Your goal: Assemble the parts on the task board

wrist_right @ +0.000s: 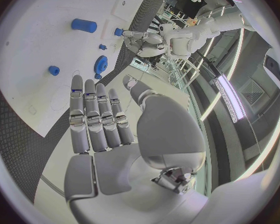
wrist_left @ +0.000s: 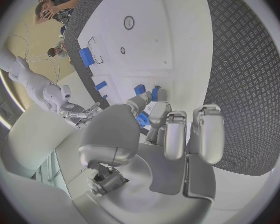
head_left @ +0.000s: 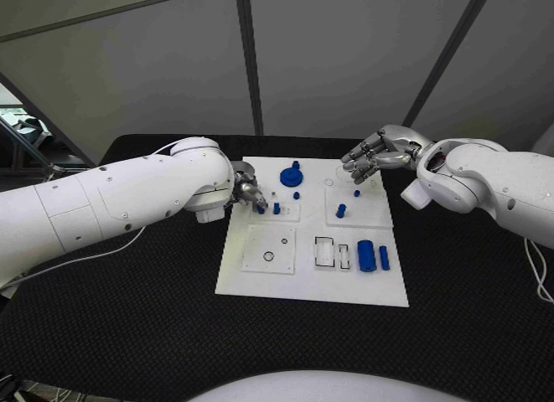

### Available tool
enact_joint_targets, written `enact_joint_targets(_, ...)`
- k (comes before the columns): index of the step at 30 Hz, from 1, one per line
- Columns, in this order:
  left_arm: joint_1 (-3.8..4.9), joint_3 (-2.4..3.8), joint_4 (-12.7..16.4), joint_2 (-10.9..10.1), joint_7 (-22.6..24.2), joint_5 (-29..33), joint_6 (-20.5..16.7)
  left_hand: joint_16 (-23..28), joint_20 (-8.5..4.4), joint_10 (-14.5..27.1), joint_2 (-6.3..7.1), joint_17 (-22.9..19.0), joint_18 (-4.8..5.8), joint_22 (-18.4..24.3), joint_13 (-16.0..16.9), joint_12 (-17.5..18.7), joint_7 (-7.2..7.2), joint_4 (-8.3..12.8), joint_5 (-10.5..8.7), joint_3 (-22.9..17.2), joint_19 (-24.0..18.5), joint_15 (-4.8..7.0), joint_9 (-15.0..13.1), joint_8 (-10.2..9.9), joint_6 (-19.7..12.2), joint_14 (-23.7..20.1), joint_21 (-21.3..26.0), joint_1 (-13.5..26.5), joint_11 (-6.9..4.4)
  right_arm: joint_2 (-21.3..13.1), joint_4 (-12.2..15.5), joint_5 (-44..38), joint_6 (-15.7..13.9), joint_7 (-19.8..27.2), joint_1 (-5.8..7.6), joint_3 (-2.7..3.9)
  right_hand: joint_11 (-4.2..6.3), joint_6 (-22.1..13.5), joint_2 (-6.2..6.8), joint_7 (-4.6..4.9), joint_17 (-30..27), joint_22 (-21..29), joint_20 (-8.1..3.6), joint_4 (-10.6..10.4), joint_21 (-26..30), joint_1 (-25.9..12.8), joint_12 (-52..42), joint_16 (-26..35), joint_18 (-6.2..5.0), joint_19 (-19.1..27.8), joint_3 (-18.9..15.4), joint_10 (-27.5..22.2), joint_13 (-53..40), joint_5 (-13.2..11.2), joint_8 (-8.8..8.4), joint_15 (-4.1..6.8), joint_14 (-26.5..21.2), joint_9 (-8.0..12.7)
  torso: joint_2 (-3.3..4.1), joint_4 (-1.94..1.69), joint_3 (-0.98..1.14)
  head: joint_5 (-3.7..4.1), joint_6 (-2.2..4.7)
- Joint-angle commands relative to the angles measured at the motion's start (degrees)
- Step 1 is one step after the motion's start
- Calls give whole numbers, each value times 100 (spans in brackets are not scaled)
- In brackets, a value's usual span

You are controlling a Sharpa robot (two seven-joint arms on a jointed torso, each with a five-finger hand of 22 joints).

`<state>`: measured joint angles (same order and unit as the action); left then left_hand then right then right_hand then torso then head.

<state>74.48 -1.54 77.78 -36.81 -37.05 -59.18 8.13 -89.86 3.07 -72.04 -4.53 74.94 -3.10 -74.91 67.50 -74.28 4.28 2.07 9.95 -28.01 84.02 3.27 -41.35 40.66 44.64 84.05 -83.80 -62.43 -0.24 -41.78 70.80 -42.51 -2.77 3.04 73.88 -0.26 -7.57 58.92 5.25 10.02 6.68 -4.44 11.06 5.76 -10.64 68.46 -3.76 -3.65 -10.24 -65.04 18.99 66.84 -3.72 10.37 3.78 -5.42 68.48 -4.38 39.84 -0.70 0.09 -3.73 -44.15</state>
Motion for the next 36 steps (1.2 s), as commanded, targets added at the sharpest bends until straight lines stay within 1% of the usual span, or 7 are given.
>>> enact_joint_targets(1, -10, -17, 21, -10, -68, -30, 186, -14, -33, -19, -63, 1506, 159, -1145, 4, -16, -83, 463, 23, -489, 361, 28, -905, 151, 25, 595, -24, 7, -13, 11, -3, 4, 48, 58, 10, 3, 1, -21, -29, 28, -5, 6, 12, 11, 28, -14, 7, 4, -22, -39, -28, -18, -9, 23, -12, 4, -26, 1, -2, -9, 0, -3, 1)
enact_joint_targets(17, -10, -22, -92, 68, -50, -56, 200, -14, -35, -22, -60, 1506, 160, -1147, 8, -19, -85, 470, 37, -498, 362, 31, -910, 162, 24, 595, -26, 10, -15, 13, -2, 4, 48, 60, 0, 3, 1, -21, -29, 28, -5, 6, 12, 11, 28, -14, 7, 4, -22, -39, -28, -18, -9, 23, -12, 4, -26, 1, 4, 5, 3, -12, -23)
enact_joint_targets(24, -10, -83, -131, 122, -32, -57, 232, -14, -38, -19, -51, 1506, 160, -1148, 2, -18, -86, 466, 29, -497, 362, 32, -917, 180, 25, 595, -27, 36, -16, 8, 8, 4, 44, 57, -1, 3, 1, -21, -29, 28, -5, 6, 12, 11, 28, -14, 7, 4, -22, -39, -28, -18, -9, 23, -12, 4, -26, 1, 3, 10, 6, -5, -38)
enact_joint_targets(28, -10, -96, -150, 145, -35, -56, 268, -14, -44, -16, -27, 1506, 161, -1151, -7, -16, -99, 427, -51, -471, 362, 37, -933, 227, 32, 595, -28, 116, -22, 4, 12, 4, 41, 55, -1, 3, 1, -21, -29, 28, -5, 6, 12, 11, 28, -14, 7, 4, -22, -39, -28, -18, -9, 23, -12, 4, -26, 1, 3, 6, 6, 5, -44)
enact_joint_targets(31, -10, -100, -173, 161, -47, -56, 284, -14, -51, -11, 12, 1506, 161, -1154, -15, -16, -120, 357, -193, -414, 363, 47, -944, 272, 34, 595, -29, 216, -36, 1, 16, 4, 39, 52, -1, 3, 1, -21, -29, 28, -5, 6, 12, 11, 28, -14, 7, 4, -22, -39, -28, -18, -9, 23, -12, 4, -26, 1, 0, 6, 5, 7, -47)
enact_joint_targets(33, -9, -102, -190, 169, -56, -56, 281, -14, -57, -11, 47, 1506, 160, -1154, -14, -24, -142, 293, -402, -353, 362, 61, -943, 297, 34, 595, -26, 285, -50, -2, 19, 4, 37, 50, -1, 3, 1, -21, -29, 28, -5, 6, 12, 11, 28, -14, 7, 4, -22, -39, -28, -18, -9, 23, -12, 4, -26, 1, 2, 2, 3, 11, -52)
enact_joint_targets(36, -9, -103, -216, 179, -64, -56, 272, -14, -69, -6, 92, 1506, 159, -1154, -17, -29, -154, 207, -580, -268, 361, 69, -935, 319, 42, 595, -23, 364, -63, -5, 22, 4, 34, 47, -1, 3, 1, -21, -29, 28, -5, 6, 12, 11, 28, -14, 7, 4, -22, -39, -28, -18, -9, 23, -12, 4, -26, 1, 0, 3, 4, 11, -48)
